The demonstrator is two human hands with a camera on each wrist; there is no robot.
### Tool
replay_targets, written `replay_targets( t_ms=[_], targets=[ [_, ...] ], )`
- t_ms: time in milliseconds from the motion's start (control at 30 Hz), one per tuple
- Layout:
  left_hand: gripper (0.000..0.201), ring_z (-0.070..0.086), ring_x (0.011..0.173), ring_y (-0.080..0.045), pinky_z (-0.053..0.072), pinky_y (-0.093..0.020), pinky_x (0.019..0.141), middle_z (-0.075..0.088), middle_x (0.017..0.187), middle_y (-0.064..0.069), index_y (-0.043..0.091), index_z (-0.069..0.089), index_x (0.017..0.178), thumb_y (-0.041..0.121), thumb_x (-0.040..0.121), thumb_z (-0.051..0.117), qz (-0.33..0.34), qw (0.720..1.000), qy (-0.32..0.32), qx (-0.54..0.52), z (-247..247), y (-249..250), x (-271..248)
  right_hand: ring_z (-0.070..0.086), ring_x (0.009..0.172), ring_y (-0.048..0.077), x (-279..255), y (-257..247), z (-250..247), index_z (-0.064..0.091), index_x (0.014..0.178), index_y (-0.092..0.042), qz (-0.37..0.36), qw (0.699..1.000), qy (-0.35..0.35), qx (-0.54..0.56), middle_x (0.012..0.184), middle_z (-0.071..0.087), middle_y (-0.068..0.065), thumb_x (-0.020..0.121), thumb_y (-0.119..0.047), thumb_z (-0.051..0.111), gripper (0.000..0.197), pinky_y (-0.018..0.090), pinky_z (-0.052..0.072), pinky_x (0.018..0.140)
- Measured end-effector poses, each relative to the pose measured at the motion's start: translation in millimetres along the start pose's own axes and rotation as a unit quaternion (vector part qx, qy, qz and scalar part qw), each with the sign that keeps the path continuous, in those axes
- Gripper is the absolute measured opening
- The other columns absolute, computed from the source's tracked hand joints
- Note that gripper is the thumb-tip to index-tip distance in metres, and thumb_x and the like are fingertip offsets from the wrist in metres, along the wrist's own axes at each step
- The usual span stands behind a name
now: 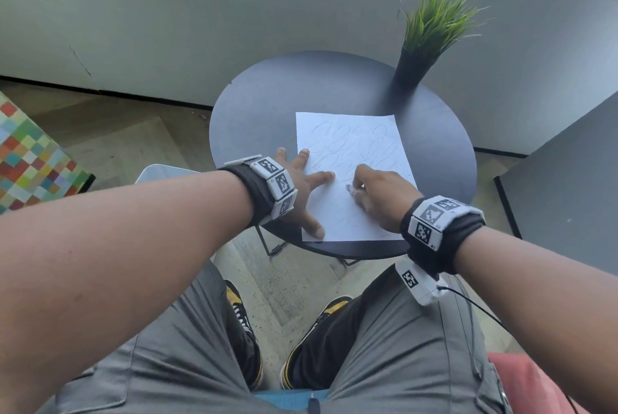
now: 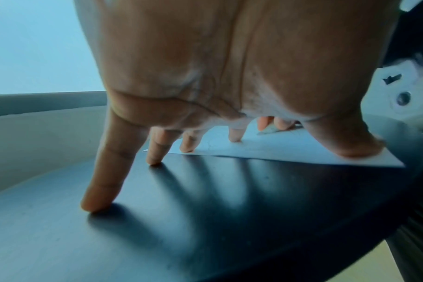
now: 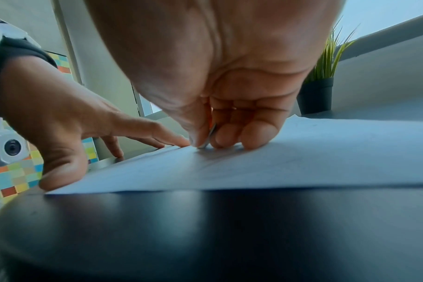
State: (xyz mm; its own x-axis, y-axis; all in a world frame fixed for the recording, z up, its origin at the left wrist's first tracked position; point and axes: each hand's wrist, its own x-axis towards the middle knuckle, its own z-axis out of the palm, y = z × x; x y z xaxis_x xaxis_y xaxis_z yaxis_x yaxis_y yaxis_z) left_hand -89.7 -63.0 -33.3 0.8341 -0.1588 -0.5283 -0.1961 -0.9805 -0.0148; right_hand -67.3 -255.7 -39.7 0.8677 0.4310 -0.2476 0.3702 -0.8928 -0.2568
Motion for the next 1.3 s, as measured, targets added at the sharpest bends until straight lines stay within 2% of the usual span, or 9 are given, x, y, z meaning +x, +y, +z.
replay_targets(
  t_ms=[100, 233, 400, 533, 700, 833, 967, 1133, 1300],
  targets=[
    [0.117, -0.001, 0.145, -0.051, 0.029, -0.068, 0.105, -0.014, 0.164, -0.005, 0.059, -0.006, 0.146, 0.09, 0.055, 0.062, 0.001, 1.0, 0.004, 0.01, 1, 1, -1, 0.053, 0.085, 0.027, -9, -11, 5, 0.044, 0.101, -0.015, -0.05, 0.998, 0.01, -0.048, 0.095, 0.057, 0.005, 0.101, -0.031, 0.039, 0.017, 0.033, 0.037, 0.069],
    [0.112, 0.007, 0.142, -0.055, 0.031, -0.064, 0.106, -0.014, 0.163, -0.011, 0.066, -0.011, 0.141, 0.093, 0.055, 0.056, 0.004, 1.0, 0.003, 0.031, -1, 2, -1, 0.045, 0.078, 0.022, -34, -28, 18, 0.038, 0.093, -0.02, -0.182, 0.978, -0.068, -0.069, 0.087, 0.047, -0.002, 0.093, -0.015, 0.046, 0.009, 0.032, 0.033, 0.067],
    [0.115, 0.013, 0.141, -0.055, 0.033, -0.065, 0.106, -0.012, 0.163, -0.015, 0.065, -0.011, 0.142, 0.095, 0.053, 0.055, -0.006, 0.999, -0.004, 0.041, -6, 5, -2, 0.048, 0.078, 0.028, -20, -5, -2, 0.037, 0.093, -0.015, -0.018, 0.998, -0.002, -0.052, 0.092, 0.056, 0.005, 0.101, -0.034, 0.036, 0.021, 0.034, 0.035, 0.067],
    [0.116, 0.019, 0.139, -0.055, 0.037, -0.063, 0.104, -0.011, 0.163, -0.018, 0.061, -0.012, 0.144, 0.097, 0.054, 0.052, -0.017, 0.998, -0.002, 0.059, -6, 8, -3, 0.044, 0.076, 0.024, -39, -37, 22, 0.037, 0.091, -0.018, -0.151, 0.985, -0.067, -0.051, 0.087, 0.051, 0.002, 0.096, -0.019, 0.046, 0.011, 0.032, 0.032, 0.066],
    [0.121, 0.019, 0.14, -0.053, 0.036, -0.062, 0.105, -0.008, 0.162, -0.021, 0.058, -0.012, 0.147, 0.097, 0.052, 0.053, -0.029, 0.998, 0.011, 0.054, -1, 6, -7, 0.046, 0.078, 0.026, -18, -20, 5, 0.034, 0.092, -0.018, -0.042, 0.998, -0.008, -0.038, 0.088, 0.051, 0.003, 0.101, -0.033, 0.037, 0.018, 0.035, 0.037, 0.068],
    [0.118, 0.023, 0.138, -0.053, 0.038, -0.062, 0.103, -0.005, 0.161, -0.022, 0.057, -0.01, 0.147, 0.097, 0.053, 0.051, -0.033, 0.998, 0.03, 0.049, 3, 6, -8, 0.048, 0.077, 0.026, -33, -35, 20, 0.04, 0.093, -0.015, -0.157, 0.983, -0.07, -0.067, 0.085, 0.051, 0.001, 0.098, -0.026, 0.046, 0.013, 0.034, 0.034, 0.064],
    [0.119, 0.023, 0.138, -0.052, 0.036, -0.06, 0.104, -0.005, 0.161, -0.024, 0.055, -0.011, 0.148, 0.096, 0.055, 0.05, -0.031, 0.998, 0.035, 0.053, 3, 6, -10, 0.045, 0.077, 0.027, -15, -15, -1, 0.038, 0.095, -0.014, -0.021, 0.998, 0.0, -0.053, 0.088, 0.05, 0.005, 0.102, -0.031, 0.037, 0.018, 0.033, 0.033, 0.066],
    [0.117, 0.03, 0.134, -0.05, 0.041, -0.058, 0.101, 0.0, 0.161, -0.024, 0.056, -0.01, 0.148, 0.099, 0.053, 0.045, -0.03, 0.996, 0.05, 0.064, 5, 5, -10, 0.043, 0.076, 0.025, -37, -41, 16, 0.038, 0.092, -0.017, -0.168, 0.979, -0.092, -0.074, 0.086, 0.051, 0.002, 0.097, -0.026, 0.046, 0.013, 0.035, 0.034, 0.066],
    [0.12, 0.029, 0.134, -0.051, 0.04, -0.059, 0.101, -0.001, 0.16, -0.025, 0.055, -0.012, 0.148, 0.099, 0.053, 0.046, -0.027, 0.997, 0.043, 0.063, 4, 6, -10, 0.047, 0.079, 0.029, -17, -21, 0, 0.032, 0.093, -0.018, -0.044, 0.995, -0.012, -0.087, 0.09, 0.051, 0.006, 0.1, -0.026, 0.04, 0.014, 0.033, 0.033, 0.067]
  ],
)
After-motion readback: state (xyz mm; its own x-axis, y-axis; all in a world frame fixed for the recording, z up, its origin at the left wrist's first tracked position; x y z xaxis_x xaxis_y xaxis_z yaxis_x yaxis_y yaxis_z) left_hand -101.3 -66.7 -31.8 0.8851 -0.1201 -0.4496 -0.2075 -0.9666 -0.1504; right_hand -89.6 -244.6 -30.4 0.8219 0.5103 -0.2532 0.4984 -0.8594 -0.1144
